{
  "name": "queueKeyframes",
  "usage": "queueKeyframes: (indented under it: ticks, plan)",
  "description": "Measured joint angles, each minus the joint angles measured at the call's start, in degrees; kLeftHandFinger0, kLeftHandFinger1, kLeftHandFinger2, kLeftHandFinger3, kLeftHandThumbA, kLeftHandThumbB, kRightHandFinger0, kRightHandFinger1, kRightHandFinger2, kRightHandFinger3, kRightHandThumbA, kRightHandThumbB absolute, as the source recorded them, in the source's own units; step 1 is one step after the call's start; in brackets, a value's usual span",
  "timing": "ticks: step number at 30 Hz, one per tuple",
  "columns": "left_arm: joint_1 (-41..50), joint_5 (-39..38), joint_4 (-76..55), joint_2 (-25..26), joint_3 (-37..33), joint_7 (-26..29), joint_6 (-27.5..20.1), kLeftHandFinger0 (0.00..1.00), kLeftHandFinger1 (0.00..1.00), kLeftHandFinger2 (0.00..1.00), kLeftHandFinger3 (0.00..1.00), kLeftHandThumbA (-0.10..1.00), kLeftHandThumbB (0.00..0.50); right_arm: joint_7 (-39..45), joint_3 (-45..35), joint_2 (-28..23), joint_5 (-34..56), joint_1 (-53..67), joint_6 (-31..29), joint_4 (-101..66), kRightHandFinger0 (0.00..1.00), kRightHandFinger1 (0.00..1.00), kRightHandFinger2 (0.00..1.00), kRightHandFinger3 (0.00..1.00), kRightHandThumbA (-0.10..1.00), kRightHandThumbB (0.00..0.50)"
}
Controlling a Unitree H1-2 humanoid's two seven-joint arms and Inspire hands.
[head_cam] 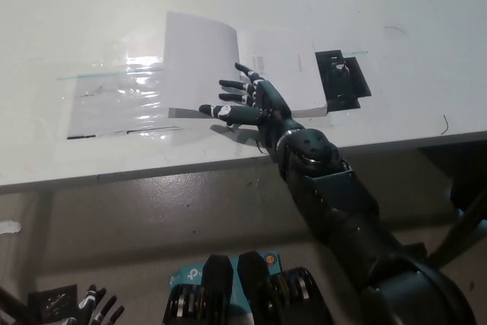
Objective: The robot uses its right hand to slide under the cover of the book kept in the middle of the desk and open it
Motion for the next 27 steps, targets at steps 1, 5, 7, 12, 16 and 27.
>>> queueKeyframes:
  ticks: [1,5,7,12,16,27]
  plan:
    - [0.0,0.0,0.0,0.0,0.0,0.0,0.0,0.84,0.83,0.86,0.95,0.93,0.143,0.0,-0.4,0.0,0.0,0.1,0.3,-0.3,0.68,0.72,0.79,1.00,1.00,0.180]
    - [0.2,0.1,0.0,0.0,0.0,0.0,0.0,0.82,0.81,0.83,0.92,0.92,0.150,0.4,-3.7,0.5,1.3,2.8,3.7,-7.2,0.71,0.76,0.84,1.00,1.00,0.143]
    - [0.5,0.2,0.0,-0.1,0.0,0.0,0.0,0.83,0.82,0.85,0.94,0.91,0.137,0.7,-5.0,0.9,2.1,5.2,6.0,-11.9,0.80,0.81,0.91,1.00,1.00,0.128]
    - [0.8,0.1,0.0,-0.3,0.1,0.0,0.1,0.91,0.89,0.92,0.98,0.95,0.123,0.4,-7.6,1.3,6.0,10.9,10.1,-22.8,0.82,0.81,0.88,1.00,1.00,0.189]
    - [1.0,0.1,0.0,-0.5,0.1,0.0,0.2,0.90,0.87,0.92,0.99,0.96,0.135,-0.9,-8.7,0.9,10.3,15.0,12.2,-31.7,0.81,0.80,0.83,1.00,1.00,0.193]
    - [1.6,0.1,0.0,-0.5,0.1,0.0,0.2,0.92,0.88,0.92,0.96,0.95,0.143,-5.1,-13.6,-4.5,22.4,25.0,16.4,-52.7,1.00,0.90,0.99,1.00,1.00,0.098]
